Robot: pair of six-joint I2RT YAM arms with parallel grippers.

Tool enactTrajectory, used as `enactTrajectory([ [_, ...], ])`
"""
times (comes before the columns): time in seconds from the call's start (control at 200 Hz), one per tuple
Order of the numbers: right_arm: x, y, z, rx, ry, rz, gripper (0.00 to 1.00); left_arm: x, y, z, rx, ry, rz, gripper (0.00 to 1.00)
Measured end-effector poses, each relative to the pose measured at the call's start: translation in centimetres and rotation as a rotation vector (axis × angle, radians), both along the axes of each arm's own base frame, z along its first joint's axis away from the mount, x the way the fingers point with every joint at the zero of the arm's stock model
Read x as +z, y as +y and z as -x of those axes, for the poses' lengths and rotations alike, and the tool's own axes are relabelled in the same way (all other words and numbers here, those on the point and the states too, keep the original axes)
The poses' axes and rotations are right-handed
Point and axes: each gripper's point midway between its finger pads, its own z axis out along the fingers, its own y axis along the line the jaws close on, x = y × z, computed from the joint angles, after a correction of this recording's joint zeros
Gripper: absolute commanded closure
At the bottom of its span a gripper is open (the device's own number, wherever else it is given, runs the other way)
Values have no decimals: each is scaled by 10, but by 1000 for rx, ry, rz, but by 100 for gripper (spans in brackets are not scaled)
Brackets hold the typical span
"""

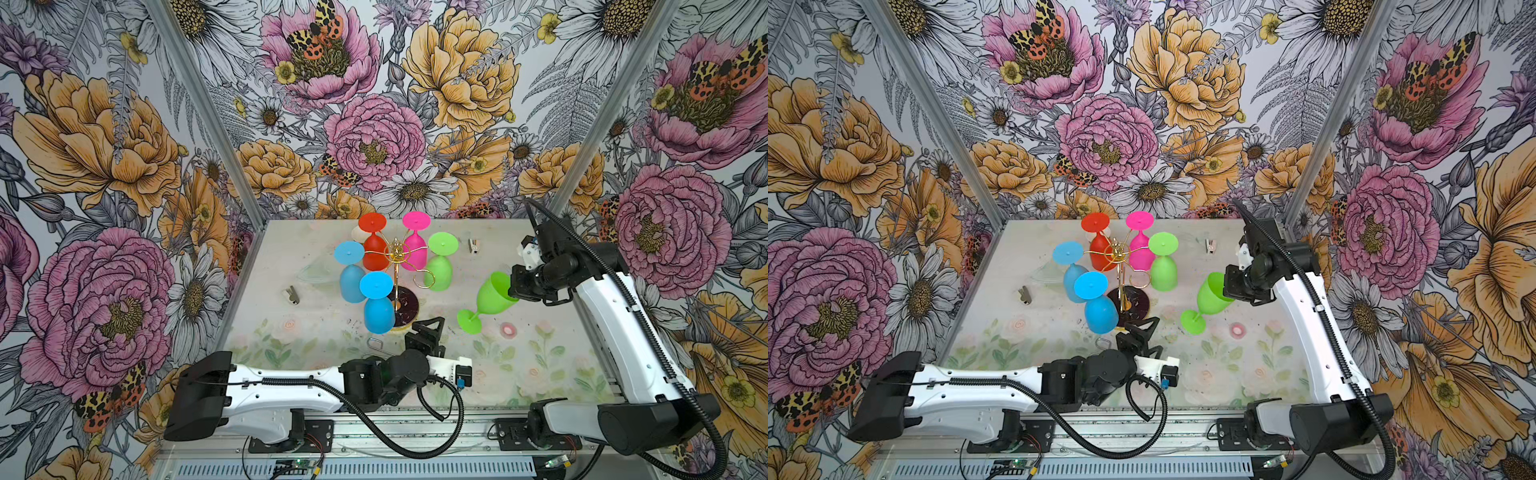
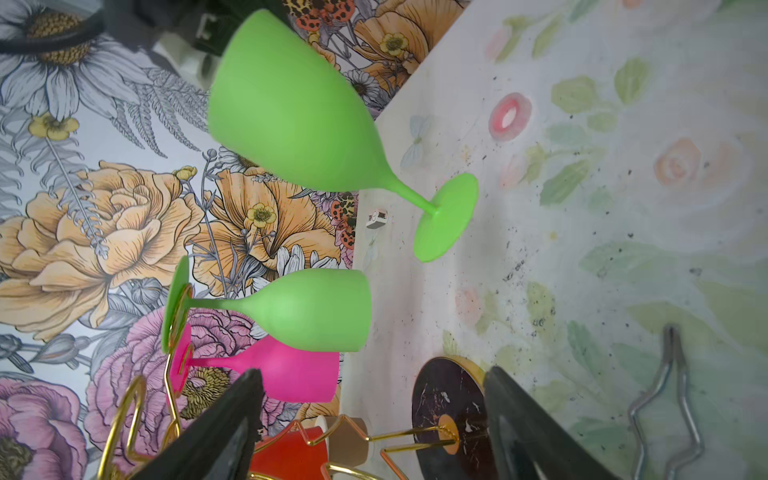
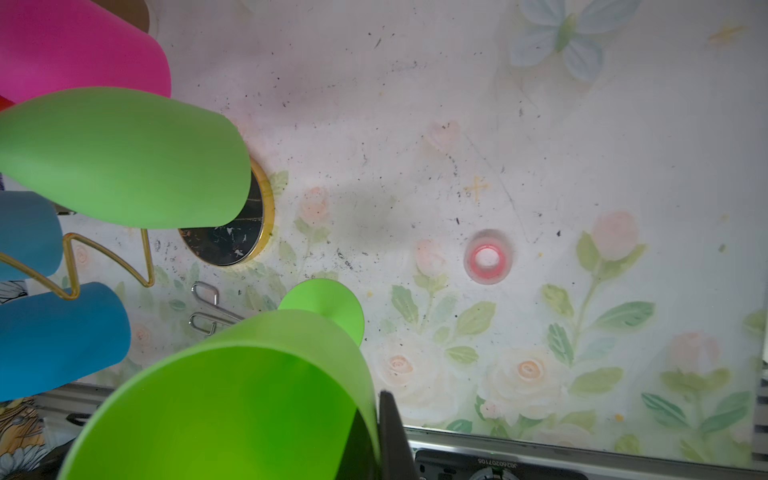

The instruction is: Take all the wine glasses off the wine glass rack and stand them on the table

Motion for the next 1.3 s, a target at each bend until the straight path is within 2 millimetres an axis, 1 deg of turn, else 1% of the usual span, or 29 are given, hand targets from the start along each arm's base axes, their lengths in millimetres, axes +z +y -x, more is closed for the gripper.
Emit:
enactTrajectory([
  [0.065,0,-6,-5,-10,-21,36,100,21,2,2,25,76,96,15],
  [0.165,0,-13,-17,-27,-50,75,100,46,5,3,67,187,218,14],
  [0.235,-2,-16,-28,-40,-72,100,100,57,9,5,93,257,289,8],
  [0.335,-6,-21,-43,-56,-91,134,100,69,20,4,143,355,376,7],
  [0.485,-10,-27,-71,-75,-115,181,100,92,39,-9,238,481,523,7],
  [0.671,-10,-29,-110,-94,-159,217,100,104,73,-16,298,590,655,7],
  [0.836,-19,-28,-137,-92,-165,236,100,113,106,-31,374,671,763,7],
  [0.976,-29,-25,-154,-80,-155,251,100,123,129,-40,428,708,841,8],
  [1.076,-34,-19,-164,-66,-149,257,100,124,148,-46,477,715,881,8],
  [1.301,-38,-3,-189,-30,-162,258,100,127,186,-57,580,703,969,7],
])
